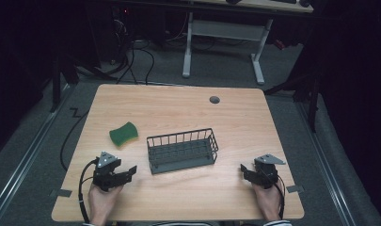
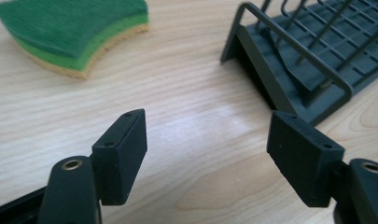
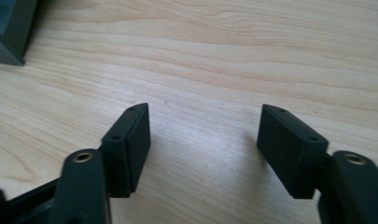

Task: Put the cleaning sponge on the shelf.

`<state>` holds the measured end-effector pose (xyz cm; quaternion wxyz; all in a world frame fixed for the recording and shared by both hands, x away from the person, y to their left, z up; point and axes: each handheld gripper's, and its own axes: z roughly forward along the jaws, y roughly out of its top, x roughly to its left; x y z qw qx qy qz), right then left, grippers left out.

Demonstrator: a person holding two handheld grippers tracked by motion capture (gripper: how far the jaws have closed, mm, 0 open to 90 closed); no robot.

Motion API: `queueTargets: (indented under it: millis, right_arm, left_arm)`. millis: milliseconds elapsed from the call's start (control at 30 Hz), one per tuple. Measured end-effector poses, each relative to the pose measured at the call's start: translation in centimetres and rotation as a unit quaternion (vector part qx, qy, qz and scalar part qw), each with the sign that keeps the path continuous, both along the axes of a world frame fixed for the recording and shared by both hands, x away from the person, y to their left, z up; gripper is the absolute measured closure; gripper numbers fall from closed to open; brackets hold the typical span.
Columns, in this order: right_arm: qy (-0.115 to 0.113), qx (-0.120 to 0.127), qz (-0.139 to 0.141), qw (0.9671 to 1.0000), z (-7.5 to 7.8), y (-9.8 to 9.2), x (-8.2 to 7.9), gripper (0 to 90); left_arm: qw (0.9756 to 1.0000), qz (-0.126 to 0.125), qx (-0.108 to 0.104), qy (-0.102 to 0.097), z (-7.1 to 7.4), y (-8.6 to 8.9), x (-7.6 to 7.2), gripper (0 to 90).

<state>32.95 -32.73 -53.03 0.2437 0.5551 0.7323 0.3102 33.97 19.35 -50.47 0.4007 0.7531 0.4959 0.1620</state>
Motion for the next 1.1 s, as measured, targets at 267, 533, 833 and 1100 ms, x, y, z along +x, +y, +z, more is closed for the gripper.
queueTargets:
  millis: [267, 533, 833, 1100]
  right_arm:
    - [0.001, -0.002, -0.005, 1.0, 0.0, -0.2, 0.1, 30.9]
    - [0.001, -0.001, -0.004, 1.0, 0.0, -0.2, 0.2, 30.3]
    - [0.001, -0.001, -0.003, 1.0, 0.0, -0.2, 0.2, 30.1]
    - [0.001, -0.001, -0.003, 1.0, 0.0, -0.2, 0.2, 30.1]
  left_arm:
    - [0.9991, 0.003, 0.041, -0.006, 2.0, 1.3, 2.2, 23.1]
    - [0.9979, -0.008, 0.06, 0.024, 4.3, 2.2, 6.3, 21.0]
    - [0.9911, -0.051, 0.108, 0.058, 4.7, 2.0, 11.0, 16.2]
    - [0.9841, -0.074, 0.14, 0.079, 3.6, 1.5, 13.9, 14.2]
